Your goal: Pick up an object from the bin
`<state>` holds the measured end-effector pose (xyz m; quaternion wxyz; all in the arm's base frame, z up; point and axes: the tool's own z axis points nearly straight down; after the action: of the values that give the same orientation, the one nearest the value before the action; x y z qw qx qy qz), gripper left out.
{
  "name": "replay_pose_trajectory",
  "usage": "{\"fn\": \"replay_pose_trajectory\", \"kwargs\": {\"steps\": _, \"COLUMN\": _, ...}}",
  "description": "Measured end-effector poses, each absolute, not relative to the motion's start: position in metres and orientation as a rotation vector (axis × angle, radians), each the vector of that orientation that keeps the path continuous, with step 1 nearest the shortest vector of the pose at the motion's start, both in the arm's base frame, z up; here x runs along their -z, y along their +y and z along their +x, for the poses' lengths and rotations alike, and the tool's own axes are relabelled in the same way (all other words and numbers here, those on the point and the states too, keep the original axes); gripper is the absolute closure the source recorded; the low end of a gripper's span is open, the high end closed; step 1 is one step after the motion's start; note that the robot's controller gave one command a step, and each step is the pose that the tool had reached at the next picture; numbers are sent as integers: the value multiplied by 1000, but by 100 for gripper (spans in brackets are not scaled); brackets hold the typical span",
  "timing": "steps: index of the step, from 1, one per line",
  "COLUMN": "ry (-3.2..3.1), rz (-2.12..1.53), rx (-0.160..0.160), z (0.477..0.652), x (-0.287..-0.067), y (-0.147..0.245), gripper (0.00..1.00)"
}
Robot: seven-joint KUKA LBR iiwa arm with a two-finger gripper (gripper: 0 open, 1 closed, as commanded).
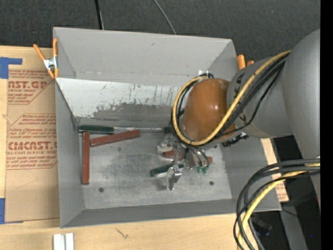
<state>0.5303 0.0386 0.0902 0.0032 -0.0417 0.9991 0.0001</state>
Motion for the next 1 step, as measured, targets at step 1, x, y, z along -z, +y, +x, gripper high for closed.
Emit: {"fn": "replay_pose_trajectory", "kwargs": {"steps": 1, "ry": 3113, "rz": -2, "rx": -7, "z": 535, "x": -77, "y": 41, "gripper": 100}}
